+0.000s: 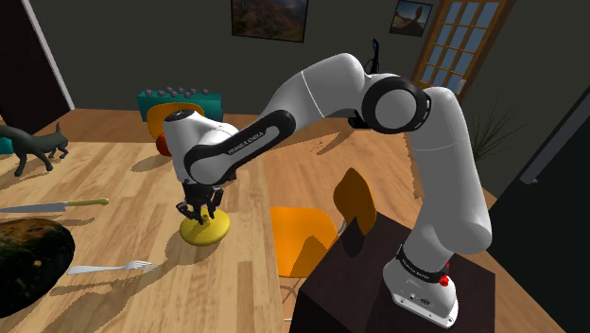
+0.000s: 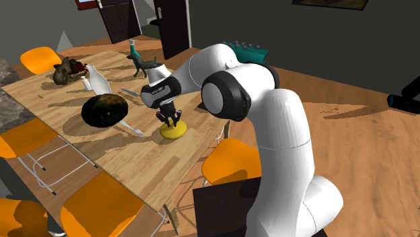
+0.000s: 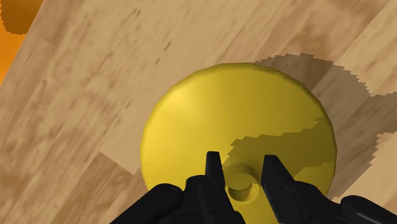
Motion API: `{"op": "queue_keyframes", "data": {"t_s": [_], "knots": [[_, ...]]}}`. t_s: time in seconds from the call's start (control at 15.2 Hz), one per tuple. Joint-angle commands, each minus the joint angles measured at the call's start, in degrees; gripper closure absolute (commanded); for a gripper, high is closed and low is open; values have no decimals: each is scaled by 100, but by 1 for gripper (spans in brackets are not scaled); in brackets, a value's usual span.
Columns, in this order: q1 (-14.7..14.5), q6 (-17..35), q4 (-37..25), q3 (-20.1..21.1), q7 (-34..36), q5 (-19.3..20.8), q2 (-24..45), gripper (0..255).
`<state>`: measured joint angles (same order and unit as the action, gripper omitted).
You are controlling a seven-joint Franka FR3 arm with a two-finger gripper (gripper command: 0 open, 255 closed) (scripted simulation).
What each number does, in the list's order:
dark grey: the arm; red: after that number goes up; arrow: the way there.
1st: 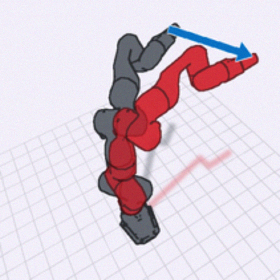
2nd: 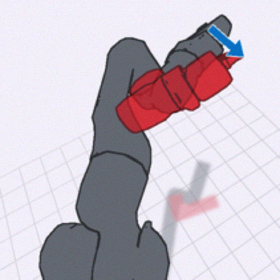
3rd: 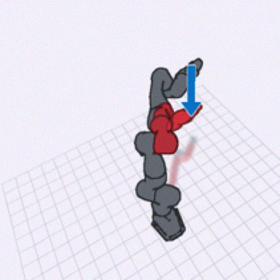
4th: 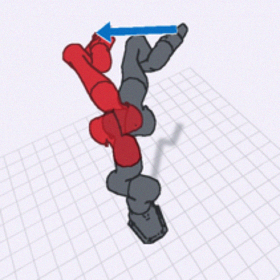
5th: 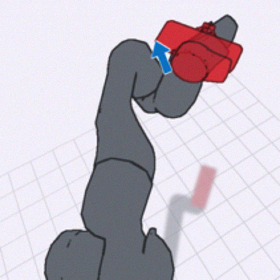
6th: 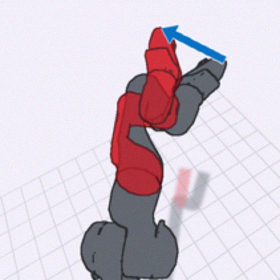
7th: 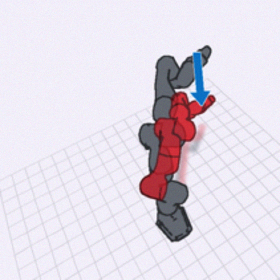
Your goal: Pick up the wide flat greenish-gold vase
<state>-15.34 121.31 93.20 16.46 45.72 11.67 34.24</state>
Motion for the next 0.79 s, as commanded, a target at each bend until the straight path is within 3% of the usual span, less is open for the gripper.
{"op": "queue_keyframes", "data": {"t_s": [0.0,0.73], "knots": [[1,2,2,-2,0,1,4,255],[37,-398,-129,55,-63,-92,-274,255]]}}
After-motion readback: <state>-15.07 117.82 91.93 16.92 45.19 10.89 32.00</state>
